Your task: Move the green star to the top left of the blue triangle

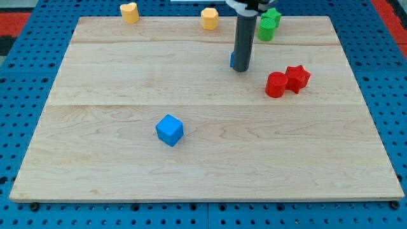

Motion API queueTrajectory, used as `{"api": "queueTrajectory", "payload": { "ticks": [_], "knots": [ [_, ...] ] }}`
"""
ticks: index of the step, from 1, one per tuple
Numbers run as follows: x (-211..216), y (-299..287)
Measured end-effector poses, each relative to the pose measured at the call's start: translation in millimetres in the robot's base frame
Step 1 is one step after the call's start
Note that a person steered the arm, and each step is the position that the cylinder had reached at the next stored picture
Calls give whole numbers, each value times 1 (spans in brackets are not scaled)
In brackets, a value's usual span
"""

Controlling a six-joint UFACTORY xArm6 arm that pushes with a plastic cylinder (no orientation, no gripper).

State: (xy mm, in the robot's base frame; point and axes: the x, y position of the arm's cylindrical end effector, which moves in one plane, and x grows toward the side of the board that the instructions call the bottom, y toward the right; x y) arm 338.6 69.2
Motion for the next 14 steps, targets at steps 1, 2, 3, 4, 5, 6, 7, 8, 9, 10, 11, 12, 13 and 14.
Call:
{"api": "queueTrajectory", "payload": {
  "ticks": [1,2,3,4,5,6,7,8,9,10,11,12,13,14],
  "knots": [
    [-29,0],
    [-31,30],
    [-49,92],
    [-101,120],
    [-147,119],
    [-147,116],
    [-147,83],
    [-145,81],
    [-128,73],
    [-118,69],
    [-129,78],
    [-147,80],
    [-147,42],
    [-146,25]
  ]
}}
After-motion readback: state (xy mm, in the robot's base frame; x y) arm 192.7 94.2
